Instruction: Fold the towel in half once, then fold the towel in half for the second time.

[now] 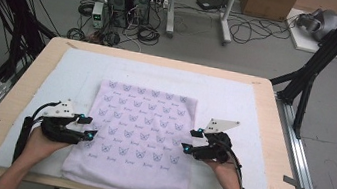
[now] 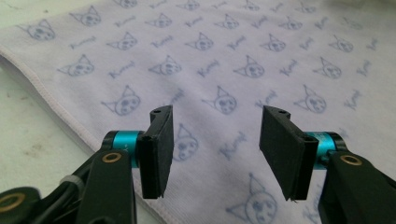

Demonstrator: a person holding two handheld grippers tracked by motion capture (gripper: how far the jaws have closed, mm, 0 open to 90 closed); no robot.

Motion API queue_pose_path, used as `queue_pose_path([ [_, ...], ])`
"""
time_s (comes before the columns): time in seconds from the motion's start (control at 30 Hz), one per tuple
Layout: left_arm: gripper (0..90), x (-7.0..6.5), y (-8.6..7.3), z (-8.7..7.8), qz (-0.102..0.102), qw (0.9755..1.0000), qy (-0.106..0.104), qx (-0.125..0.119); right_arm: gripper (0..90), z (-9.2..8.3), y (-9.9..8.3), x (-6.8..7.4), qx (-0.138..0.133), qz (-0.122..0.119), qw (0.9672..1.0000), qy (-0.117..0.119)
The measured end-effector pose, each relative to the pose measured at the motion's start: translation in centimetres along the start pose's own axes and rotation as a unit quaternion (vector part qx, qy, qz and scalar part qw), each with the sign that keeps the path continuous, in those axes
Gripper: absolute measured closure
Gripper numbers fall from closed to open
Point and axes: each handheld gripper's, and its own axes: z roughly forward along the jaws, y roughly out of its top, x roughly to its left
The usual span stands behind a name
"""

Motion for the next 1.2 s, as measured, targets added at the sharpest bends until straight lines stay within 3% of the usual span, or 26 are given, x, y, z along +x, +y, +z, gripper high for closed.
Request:
queue_pose_path([
  [0.17,42.3,0.6,0.5,0.7,-0.002,0.9999,0.014,-0.006,35.6,0.3,0.3,-0.8,-0.004,0.001,1.0000,-0.003],
  [0.37,41.7,0.3,0.4,1.2,0.004,0.9999,0.010,0.004,34.0,0.6,0.4,-0.9,0.006,0.002,1.0000,-0.001],
  [0.83,41.6,0.6,0.8,0.6,0.021,0.9997,0.012,0.007,33.2,0.7,0.6,-0.7,0.013,-0.014,0.9998,-0.007],
  [1.07,41.7,2.1,1.8,0.4,0.013,0.9997,0.021,0.002,33.2,0.3,1.8,-2.5,0.015,-0.007,0.9997,-0.016],
  [1.2,42.3,3.3,2.6,0.4,0.002,0.9997,0.022,-0.005,33.3,0.6,3.0,-3.8,0.030,-0.014,0.9991,-0.027],
])
